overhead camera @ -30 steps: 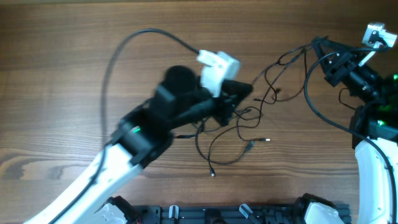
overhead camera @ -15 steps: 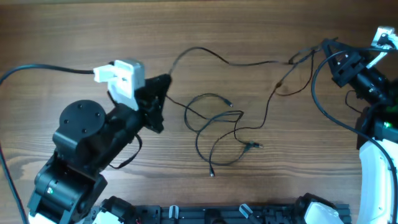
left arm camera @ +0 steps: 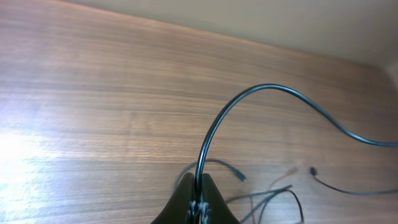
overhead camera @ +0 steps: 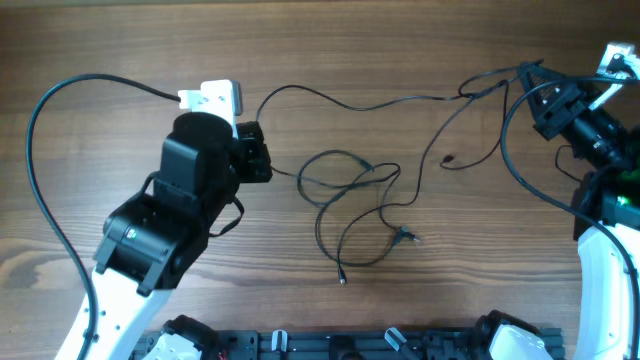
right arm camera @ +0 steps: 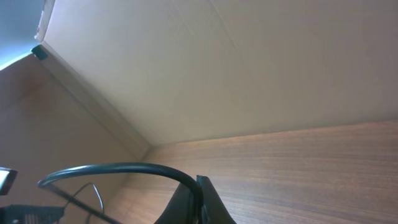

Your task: Untangle cables

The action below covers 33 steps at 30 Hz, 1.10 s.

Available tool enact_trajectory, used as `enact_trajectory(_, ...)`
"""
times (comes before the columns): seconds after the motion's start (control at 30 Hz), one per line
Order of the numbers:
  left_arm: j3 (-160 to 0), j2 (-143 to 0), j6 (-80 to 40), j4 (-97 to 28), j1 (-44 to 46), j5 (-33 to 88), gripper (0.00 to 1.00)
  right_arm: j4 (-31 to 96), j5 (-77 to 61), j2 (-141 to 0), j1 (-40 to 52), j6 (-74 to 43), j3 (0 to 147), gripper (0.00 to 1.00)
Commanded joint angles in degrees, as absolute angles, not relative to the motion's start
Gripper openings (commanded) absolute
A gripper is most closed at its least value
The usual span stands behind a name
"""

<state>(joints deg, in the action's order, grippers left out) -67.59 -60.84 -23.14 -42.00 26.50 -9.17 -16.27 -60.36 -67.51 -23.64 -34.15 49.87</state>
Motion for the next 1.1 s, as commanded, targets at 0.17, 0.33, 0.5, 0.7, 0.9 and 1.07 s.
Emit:
enact_trajectory(0.17,-67.9,-62.0,-31.9,-46.4,26.1,-27.0,0.04,-16.4,-59.8,-67.7,-23.9,-33.0,50.2,0.05)
enact_trajectory(0.33,-67.9,-62.0,-32.0,-45.3,26.1,-20.8,0.56,-16.4,-60.0,-67.7,-23.9,-33.1,50.2,0.05)
enact_trajectory(0.5,-67.9,-62.1,-27.0,-40.5,26.1,-4.6,1.0,-16.3,-61.0,-67.7,-23.9,-33.1,50.2,0.05)
enact_trajectory(0.7,-67.9,-62.1,-19.2,-33.8,26.2,8.5,1.0,-16.2,-67.2,-67.7,-23.8,-33.7,50.2,0.05)
enact_trajectory(0.9,-67.9,-64.8,-14.8,-27.9,26.3,24.4,1.0,-16.2,-70.1,-67.7,-20.4,-34.7,50.2,0.05)
enact_trajectory(1.07,-67.9,-68.7,-12.0,-22.2,29.4,30.5,1.0,-16.2,-70.1,-67.7,-15.4,-34.7,50.2,0.05)
